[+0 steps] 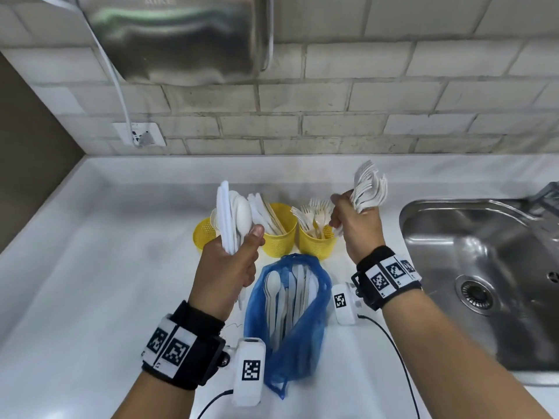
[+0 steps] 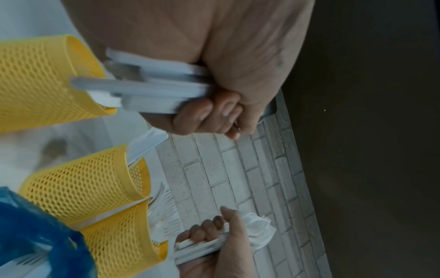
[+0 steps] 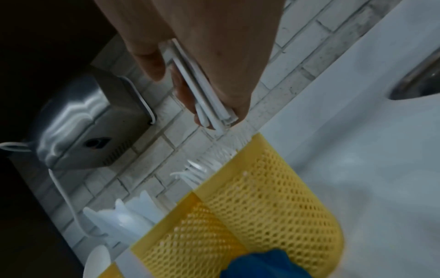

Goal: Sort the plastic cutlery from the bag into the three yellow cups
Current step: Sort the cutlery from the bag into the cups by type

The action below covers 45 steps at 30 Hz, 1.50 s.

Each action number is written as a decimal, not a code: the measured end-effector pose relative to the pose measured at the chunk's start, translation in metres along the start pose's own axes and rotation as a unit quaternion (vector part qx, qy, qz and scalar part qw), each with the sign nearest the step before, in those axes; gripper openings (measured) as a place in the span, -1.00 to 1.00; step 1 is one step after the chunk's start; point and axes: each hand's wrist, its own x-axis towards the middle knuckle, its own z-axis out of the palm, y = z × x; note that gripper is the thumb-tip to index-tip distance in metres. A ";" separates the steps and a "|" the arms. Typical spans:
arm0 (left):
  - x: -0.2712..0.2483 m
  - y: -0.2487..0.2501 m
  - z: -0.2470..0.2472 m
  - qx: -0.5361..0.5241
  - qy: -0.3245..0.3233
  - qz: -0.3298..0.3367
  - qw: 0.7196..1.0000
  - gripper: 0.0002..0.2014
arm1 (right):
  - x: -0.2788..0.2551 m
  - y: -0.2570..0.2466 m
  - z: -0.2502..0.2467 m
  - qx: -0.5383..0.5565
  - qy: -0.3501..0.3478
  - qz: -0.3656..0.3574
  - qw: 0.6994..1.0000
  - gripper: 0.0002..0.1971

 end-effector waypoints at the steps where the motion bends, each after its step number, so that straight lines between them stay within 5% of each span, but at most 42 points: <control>1: 0.001 -0.001 0.001 0.004 0.003 -0.001 1.000 -0.69 | 0.001 0.004 0.000 -0.001 0.005 0.013 1.000 -0.74; 6: 0.008 -0.001 0.008 0.008 0.013 0.003 1.000 -0.70 | 0.009 0.018 0.011 -0.039 0.033 0.026 0.998 -0.51; 14: 0.020 0.000 0.017 0.026 0.005 0.013 1.000 -0.58 | 0.022 0.044 0.023 -0.131 0.019 0.019 0.991 -0.75; 19: 0.025 -0.002 0.025 0.029 0.003 0.016 0.999 -0.53 | 0.017 0.046 0.022 -0.190 0.032 -0.049 0.980 -0.84; 27: 0.028 0.003 0.047 0.034 -0.022 0.023 0.999 -0.59 | 0.011 0.038 0.023 -0.130 -0.008 -0.050 0.990 -0.32; 34: 0.026 0.010 0.060 0.029 -0.042 0.026 0.998 -0.72 | 0.009 0.039 0.023 -0.159 -0.024 -0.108 0.981 -0.33; 41: 0.025 0.009 0.059 0.045 -0.060 0.036 0.997 -0.52 | 0.015 0.045 0.017 -0.326 -0.034 -0.249 0.911 -0.78; 45: 0.026 0.010 0.059 0.033 -0.066 0.035 0.997 -0.41 | 0.016 0.045 0.016 -0.453 -0.050 -0.313 0.833 -0.69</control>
